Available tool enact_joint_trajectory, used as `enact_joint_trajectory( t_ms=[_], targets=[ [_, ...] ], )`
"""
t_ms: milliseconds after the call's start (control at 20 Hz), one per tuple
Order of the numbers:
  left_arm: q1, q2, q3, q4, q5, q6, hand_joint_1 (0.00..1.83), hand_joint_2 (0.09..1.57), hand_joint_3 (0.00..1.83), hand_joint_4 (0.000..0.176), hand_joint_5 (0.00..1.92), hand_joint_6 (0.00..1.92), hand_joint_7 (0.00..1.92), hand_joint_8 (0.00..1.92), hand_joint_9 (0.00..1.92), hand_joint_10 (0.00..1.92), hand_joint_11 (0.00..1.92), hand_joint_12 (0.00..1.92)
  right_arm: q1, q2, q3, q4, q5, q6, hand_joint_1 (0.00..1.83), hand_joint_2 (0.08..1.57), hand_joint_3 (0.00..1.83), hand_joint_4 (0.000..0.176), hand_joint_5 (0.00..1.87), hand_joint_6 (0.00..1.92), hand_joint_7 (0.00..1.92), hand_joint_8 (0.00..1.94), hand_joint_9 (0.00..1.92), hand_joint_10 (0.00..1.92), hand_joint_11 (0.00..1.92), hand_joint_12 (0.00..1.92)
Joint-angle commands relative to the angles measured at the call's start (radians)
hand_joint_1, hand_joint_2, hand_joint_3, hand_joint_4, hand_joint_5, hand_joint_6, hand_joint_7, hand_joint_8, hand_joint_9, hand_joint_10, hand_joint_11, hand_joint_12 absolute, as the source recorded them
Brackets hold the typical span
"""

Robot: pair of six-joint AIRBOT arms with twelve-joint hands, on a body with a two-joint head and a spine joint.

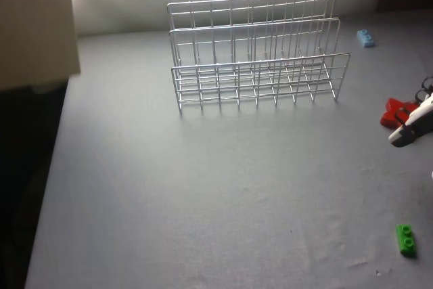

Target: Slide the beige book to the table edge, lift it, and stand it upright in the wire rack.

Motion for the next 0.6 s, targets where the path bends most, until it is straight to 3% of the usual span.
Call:
enact_joint_trajectory(
  t_ms=[0,100,200,450,550],
  targets=[
    [-0.025,0.012,0.012,0.015,-0.174,-0.031,1.47,1.23,0.0,0.0,0.71,1.34,0.56,1.42,0.69,1.33,0.64,1.67,0.009,0.008,0.003,0.013,-0.053,0.008,0.26,1.19,0.0,0.0,0.25,0.0,0.26,0.0,0.25,0.0,0.0,0.66],
    [-0.08,0.012,0.013,0.083,-0.23,-0.051,1.47,1.25,0.0,0.0,0.7,1.36,0.49,1.45,0.65,1.4,0.63,1.69,0.009,0.008,0.002,0.013,-0.053,0.008,0.26,1.2,0.0,0.0,0.27,0.01,0.28,0.01,0.26,0.01,0.0,0.64],
    [-0.103,0.013,0.009,0.127,-0.27,-0.072,1.47,1.22,0.0,0.0,0.73,1.32,0.58,1.35,0.72,1.32,0.64,1.65,0.009,0.008,0.002,0.013,-0.053,0.008,0.27,1.2,0.0,0.0,0.28,0.0,0.29,0.0,0.28,0.01,0.0,0.73],
    [-0.166,0.008,-0.013,0.289,-0.286,-0.119,1.48,1.21,0.0,0.0,0.71,1.35,0.61,1.35,0.73,1.29,0.69,1.6,0.008,0.008,0.002,0.013,-0.052,0.008,0.29,1.19,0.0,0.0,0.29,0.0,0.29,0.0,0.28,0.0,0.0,0.79],
    [-0.206,-0.001,-0.014,0.33,-0.286,-0.125,1.49,1.15,0.0,0.0,0.85,1.16,0.74,1.21,0.83,1.19,0.8,1.53,0.008,0.008,0.002,0.013,-0.052,0.008,0.28,1.2,0.0,0.0,0.28,0.0,0.3,0.0,0.28,0.0,0.0,0.76]
  ],
)
